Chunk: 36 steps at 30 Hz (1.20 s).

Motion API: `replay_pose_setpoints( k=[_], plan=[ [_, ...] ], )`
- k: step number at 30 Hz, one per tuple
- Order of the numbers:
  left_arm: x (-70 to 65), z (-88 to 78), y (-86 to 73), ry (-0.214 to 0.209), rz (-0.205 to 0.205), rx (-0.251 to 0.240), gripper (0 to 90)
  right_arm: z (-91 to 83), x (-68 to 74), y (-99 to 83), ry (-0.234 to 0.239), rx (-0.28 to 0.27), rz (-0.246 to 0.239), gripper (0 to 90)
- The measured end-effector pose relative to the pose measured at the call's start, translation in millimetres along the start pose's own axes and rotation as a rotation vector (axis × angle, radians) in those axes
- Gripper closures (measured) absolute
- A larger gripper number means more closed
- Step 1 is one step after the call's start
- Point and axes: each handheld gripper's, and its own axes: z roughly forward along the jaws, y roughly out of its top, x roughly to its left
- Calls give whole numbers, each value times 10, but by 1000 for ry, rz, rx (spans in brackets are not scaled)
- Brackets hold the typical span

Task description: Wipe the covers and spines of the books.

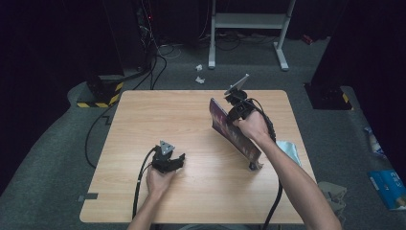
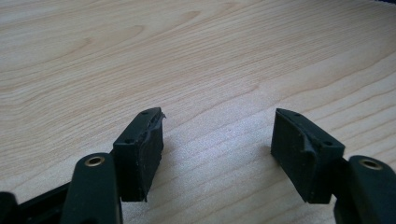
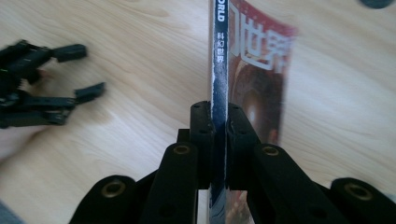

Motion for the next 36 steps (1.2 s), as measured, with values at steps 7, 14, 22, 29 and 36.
replay_pose_setpoints(
  k=[7, 14, 22, 29, 36],
  plan=[
    [1, -2, -1, 2, 0, 0, 343, 196, 123, -16, 42, 2, -16, 838],
    [2, -1, -1, 2, 1, -1, 344, 304, 177, -42, 73, -20, -34, 836],
    [1, -1, -2, 3, 0, -1, 344, 430, 237, -71, 96, -38, -52, 835],
    [0, -2, -3, 4, 0, -1, 345, 538, 272, -115, 112, -56, -62, 835],
    [-1, -5, -5, 8, -4, -1, 348, 655, 339, -131, 120, -45, -80, 830]
  ],
)
